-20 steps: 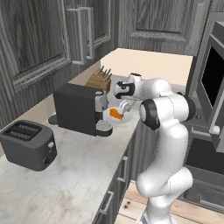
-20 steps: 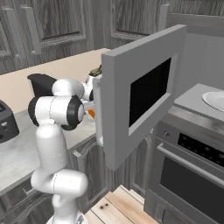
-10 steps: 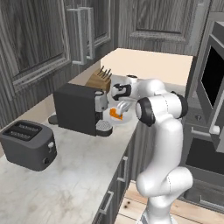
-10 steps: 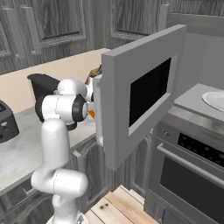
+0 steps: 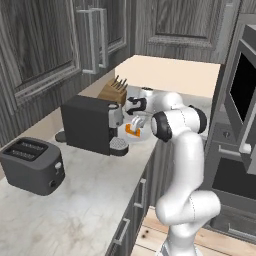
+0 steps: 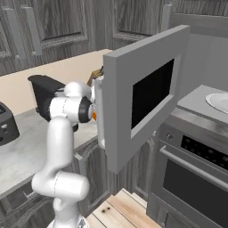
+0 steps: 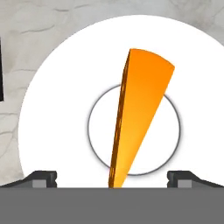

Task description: Pick the cheese from the counter and place it in the microwave.

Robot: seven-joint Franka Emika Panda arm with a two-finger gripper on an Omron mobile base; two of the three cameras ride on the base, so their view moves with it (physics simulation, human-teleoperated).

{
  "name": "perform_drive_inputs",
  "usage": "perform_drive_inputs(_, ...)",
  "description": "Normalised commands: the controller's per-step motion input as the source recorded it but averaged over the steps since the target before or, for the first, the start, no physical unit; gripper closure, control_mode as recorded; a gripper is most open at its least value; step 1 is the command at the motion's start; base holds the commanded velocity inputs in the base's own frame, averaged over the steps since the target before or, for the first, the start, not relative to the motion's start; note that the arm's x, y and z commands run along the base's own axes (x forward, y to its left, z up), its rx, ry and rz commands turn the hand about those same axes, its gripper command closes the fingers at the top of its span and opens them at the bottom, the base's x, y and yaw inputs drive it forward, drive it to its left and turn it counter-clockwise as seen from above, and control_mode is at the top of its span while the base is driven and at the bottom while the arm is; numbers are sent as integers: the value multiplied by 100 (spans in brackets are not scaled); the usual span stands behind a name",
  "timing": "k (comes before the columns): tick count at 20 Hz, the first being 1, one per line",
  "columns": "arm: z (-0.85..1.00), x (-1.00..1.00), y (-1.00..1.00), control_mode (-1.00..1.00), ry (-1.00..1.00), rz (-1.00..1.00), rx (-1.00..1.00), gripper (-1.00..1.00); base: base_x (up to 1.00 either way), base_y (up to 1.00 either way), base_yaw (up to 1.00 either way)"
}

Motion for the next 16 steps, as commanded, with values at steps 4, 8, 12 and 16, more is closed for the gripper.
perform_drive_inputs(4,-23,23,17,-100,2,2,0,-100,0,0,0)
perform_drive_inputs(8,-24,39,17,-100,1,2,0,-100,0,0,0)
perform_drive_inputs(12,-22,39,5,-100,0,3,-2,-100,0,0,0)
perform_drive_inputs(16,-16,38,0,-100,0,4,-3,-100,0,0,0)
